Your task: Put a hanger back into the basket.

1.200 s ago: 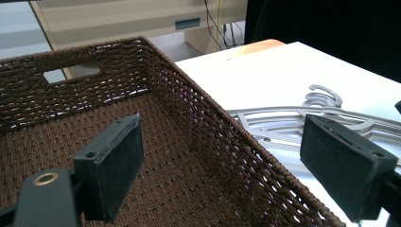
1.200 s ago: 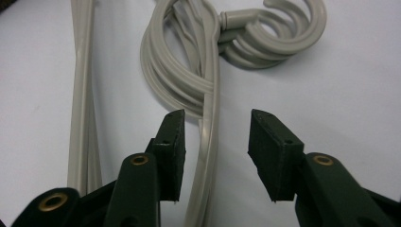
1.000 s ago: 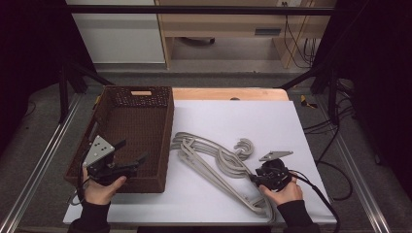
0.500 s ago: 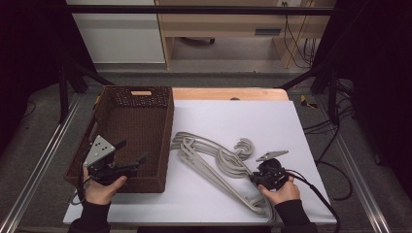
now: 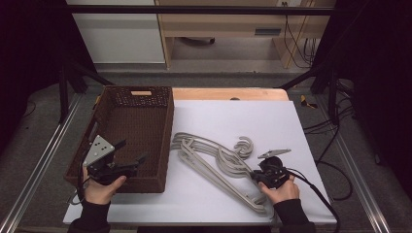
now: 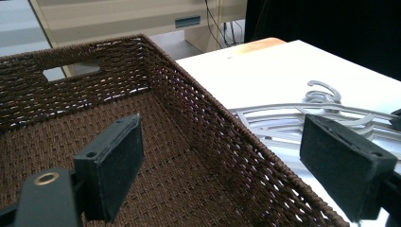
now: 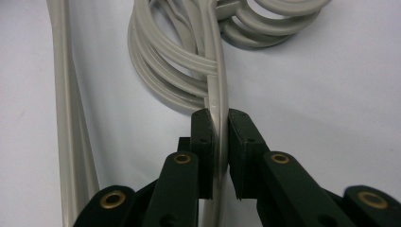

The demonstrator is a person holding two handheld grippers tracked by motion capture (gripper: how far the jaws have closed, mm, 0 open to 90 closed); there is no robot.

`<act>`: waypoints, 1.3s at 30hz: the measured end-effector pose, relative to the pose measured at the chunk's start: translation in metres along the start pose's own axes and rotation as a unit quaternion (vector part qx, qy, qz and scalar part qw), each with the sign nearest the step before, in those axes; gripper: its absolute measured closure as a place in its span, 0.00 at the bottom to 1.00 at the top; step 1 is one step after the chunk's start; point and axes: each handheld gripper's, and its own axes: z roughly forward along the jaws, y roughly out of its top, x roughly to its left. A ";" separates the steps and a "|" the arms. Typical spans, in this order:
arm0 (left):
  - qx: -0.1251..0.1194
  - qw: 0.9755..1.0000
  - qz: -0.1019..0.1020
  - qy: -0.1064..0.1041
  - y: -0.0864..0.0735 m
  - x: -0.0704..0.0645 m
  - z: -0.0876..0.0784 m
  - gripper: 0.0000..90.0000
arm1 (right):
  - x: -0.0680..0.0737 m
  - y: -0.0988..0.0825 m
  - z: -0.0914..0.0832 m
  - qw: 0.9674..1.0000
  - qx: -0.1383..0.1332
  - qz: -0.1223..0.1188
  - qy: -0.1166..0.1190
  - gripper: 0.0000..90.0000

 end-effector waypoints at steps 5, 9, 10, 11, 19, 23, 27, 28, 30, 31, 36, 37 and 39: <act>0.001 1.000 0.000 0.000 0.000 0.000 0.000 0.16 | -0.001 0.001 -0.004 1.000 -0.017 0.000 -0.002 0.91; 0.000 1.000 0.000 0.000 0.000 0.000 0.000 0.16 | -0.001 0.001 -0.007 1.000 -0.024 0.005 -0.004 0.91; 0.000 1.000 0.000 0.000 0.000 0.000 0.000 0.16 | -0.001 0.001 -0.007 1.000 -0.028 0.007 -0.003 0.91; 0.001 1.000 0.000 0.001 0.000 0.000 0.000 0.16 | -0.002 0.000 -0.009 0.999 -0.033 0.006 -0.002 0.91; 0.001 1.000 0.001 0.000 0.000 0.000 0.000 0.16 | -0.006 0.001 -0.028 0.996 -0.087 0.014 0.011 0.92; 0.001 1.000 0.000 0.000 0.000 -0.001 0.001 0.16 | -0.009 0.001 -0.037 0.994 -0.103 0.017 0.014 0.92; 0.001 1.000 0.000 0.000 0.000 -0.001 0.001 0.16 | -0.011 0.001 -0.045 0.993 -0.114 0.016 0.014 0.92; 0.001 1.000 0.001 0.000 0.000 -0.001 0.001 0.16 | -0.011 0.001 -0.046 0.993 -0.115 0.015 0.013 0.92; 0.000 1.000 0.001 0.000 0.000 -0.001 0.001 0.16 | -0.011 0.002 -0.049 0.993 -0.119 0.014 0.013 0.92; 0.000 1.000 0.001 0.000 0.000 -0.001 0.001 0.16 | -0.011 0.002 -0.050 0.993 -0.120 0.013 0.013 0.92; -0.002 1.000 0.000 -0.001 0.001 -0.002 0.000 0.16 | -0.011 0.003 -0.060 0.991 -0.135 0.003 0.006 0.92; -0.002 1.000 0.000 -0.002 0.001 -0.002 0.000 0.16 | -0.011 0.003 -0.062 0.991 -0.137 0.005 0.006 0.92; -0.002 1.000 0.002 -0.004 0.002 -0.003 0.001 0.16 | -0.010 0.004 -0.068 0.990 -0.143 0.003 0.008 0.92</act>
